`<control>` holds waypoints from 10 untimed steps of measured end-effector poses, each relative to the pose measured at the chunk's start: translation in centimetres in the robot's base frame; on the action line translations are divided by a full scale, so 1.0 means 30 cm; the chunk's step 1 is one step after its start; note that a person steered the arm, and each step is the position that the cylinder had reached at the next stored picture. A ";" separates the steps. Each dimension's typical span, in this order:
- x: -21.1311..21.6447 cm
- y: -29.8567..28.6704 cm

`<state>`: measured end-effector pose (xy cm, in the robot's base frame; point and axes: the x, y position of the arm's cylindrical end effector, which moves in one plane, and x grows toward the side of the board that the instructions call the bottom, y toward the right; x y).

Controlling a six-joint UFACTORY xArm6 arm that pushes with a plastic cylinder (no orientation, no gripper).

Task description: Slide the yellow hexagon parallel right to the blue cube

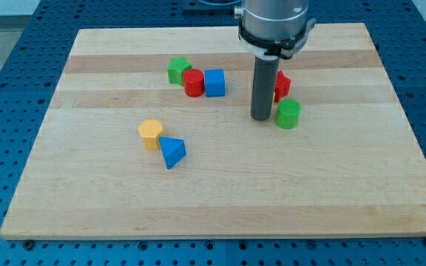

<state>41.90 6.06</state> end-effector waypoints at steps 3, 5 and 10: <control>-0.027 -0.077; -0.026 -0.220; 0.025 -0.443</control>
<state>42.66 -7.23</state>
